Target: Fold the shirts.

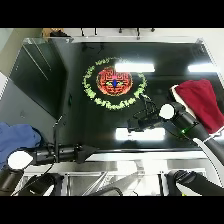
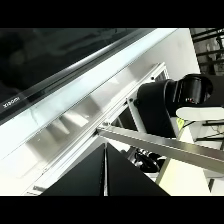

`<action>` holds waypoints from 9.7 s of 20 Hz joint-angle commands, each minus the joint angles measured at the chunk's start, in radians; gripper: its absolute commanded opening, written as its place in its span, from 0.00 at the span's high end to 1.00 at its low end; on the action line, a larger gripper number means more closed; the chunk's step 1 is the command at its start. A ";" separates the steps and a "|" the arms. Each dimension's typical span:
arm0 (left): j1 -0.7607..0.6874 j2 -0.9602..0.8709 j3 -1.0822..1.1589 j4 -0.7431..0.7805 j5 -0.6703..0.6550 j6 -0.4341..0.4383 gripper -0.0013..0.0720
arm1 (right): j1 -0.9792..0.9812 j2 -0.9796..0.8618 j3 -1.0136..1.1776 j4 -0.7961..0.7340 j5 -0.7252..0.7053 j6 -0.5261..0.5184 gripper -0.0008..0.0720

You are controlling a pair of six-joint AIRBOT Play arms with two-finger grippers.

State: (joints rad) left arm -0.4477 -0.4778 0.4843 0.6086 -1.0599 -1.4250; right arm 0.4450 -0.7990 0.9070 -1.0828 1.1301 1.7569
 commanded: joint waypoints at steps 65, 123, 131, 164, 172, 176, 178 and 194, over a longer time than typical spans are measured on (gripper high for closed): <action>0.167 -0.796 0.734 0.646 -0.087 -0.195 0.06 | -0.409 -0.025 0.113 0.004 -0.053 -0.215 0.43; 0.064 -0.411 0.742 0.726 0.011 -0.203 0.96 | -0.565 -0.056 0.305 0.807 0.022 -1.008 0.90; 0.125 -0.774 0.451 0.732 0.122 -0.162 0.96 | -0.571 -0.540 0.305 0.807 0.058 -1.007 0.62; 0.331 -0.866 0.451 0.723 0.038 -0.076 0.96 | -0.275 -0.111 -0.351 0.124 -0.086 -0.608 0.12; 0.335 -0.851 0.451 0.724 0.011 -0.075 0.96 | -0.275 -0.081 -0.220 0.117 -0.055 -0.608 0.96; 0.407 -0.694 0.521 0.591 -0.034 -0.037 0.96 | -0.275 0.005 0.046 0.117 0.037 -0.608 0.97; 0.460 -0.579 0.631 0.471 -0.084 0.001 0.96 | -0.275 0.051 0.252 0.117 0.037 -0.614 0.97; 0.685 -0.166 1.471 0.612 0.024 0.008 0.96 | -0.275 0.016 1.154 0.110 -0.080 -0.779 0.97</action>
State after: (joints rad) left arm 0.2253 -0.5774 1.8984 1.1976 -0.9756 -1.4193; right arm 0.1696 -0.7197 2.0369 -0.9722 1.0454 1.0100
